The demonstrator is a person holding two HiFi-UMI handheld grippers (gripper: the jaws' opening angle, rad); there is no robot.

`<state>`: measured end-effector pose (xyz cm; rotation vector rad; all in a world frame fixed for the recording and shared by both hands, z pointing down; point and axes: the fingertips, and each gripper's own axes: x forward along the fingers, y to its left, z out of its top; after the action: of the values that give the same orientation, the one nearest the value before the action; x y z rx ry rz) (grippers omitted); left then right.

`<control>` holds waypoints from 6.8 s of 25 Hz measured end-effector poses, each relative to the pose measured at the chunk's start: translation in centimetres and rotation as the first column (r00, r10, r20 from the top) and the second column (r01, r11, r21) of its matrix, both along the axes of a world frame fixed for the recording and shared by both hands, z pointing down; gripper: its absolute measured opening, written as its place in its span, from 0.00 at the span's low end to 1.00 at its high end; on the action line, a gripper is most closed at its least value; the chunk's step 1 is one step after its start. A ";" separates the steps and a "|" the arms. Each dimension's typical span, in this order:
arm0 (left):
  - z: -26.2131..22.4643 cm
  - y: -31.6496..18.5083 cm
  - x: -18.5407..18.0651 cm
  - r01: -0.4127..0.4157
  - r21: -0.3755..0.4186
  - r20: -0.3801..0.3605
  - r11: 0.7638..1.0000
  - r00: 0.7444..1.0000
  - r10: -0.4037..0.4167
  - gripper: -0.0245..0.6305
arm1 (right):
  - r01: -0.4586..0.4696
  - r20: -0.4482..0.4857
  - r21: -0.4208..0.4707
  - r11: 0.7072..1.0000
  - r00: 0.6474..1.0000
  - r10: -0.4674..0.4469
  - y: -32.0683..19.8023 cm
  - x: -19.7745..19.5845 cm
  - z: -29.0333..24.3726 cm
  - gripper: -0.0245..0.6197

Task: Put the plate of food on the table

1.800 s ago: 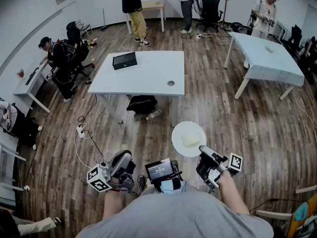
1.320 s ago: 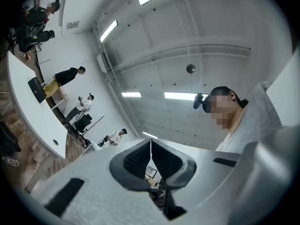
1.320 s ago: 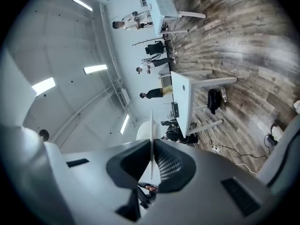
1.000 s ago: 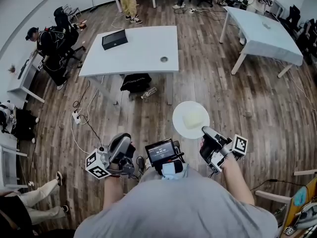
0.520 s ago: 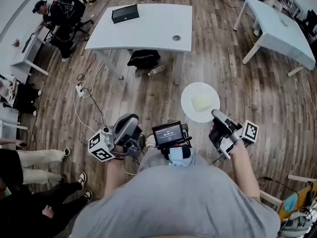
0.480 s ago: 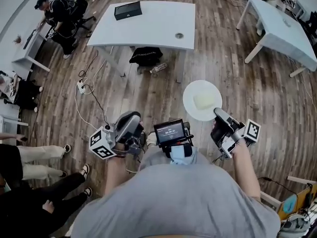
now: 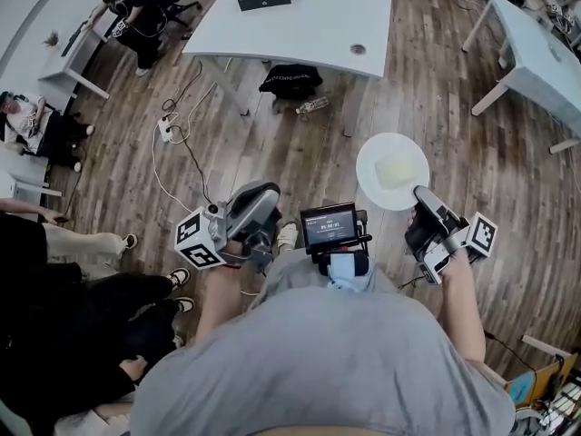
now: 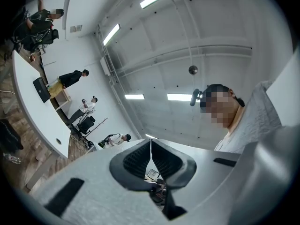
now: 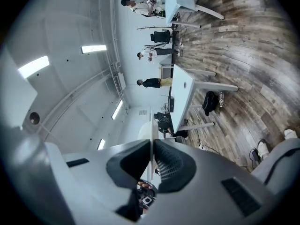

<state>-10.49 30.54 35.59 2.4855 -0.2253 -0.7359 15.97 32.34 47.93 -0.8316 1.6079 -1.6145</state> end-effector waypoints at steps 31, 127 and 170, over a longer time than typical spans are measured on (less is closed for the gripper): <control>0.4 -22.1 -4.0 -0.016 -0.004 0.029 1.000 0.999 0.016 0.07 | 0.024 -0.035 -0.006 1.000 0.999 -0.025 -21.7 -5.0 -1.3 0.10; 7.6 -62.5 2.3 0.071 -0.190 0.166 0.979 0.985 -0.040 0.07 | 0.346 -0.160 -0.312 0.885 0.899 -0.408 -72.0 -12.3 26.0 0.10; 8.4 -61.7 3.1 0.062 -0.176 0.211 0.982 0.977 -0.024 0.07 | 0.632 -0.940 -0.070 0.772 0.218 -0.264 -68.6 -11.0 17.3 0.11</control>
<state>-7.34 -31.13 44.01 2.3866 -0.4060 -0.4494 4.95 -36.22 65.21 -1.2652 3.1415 -1.0801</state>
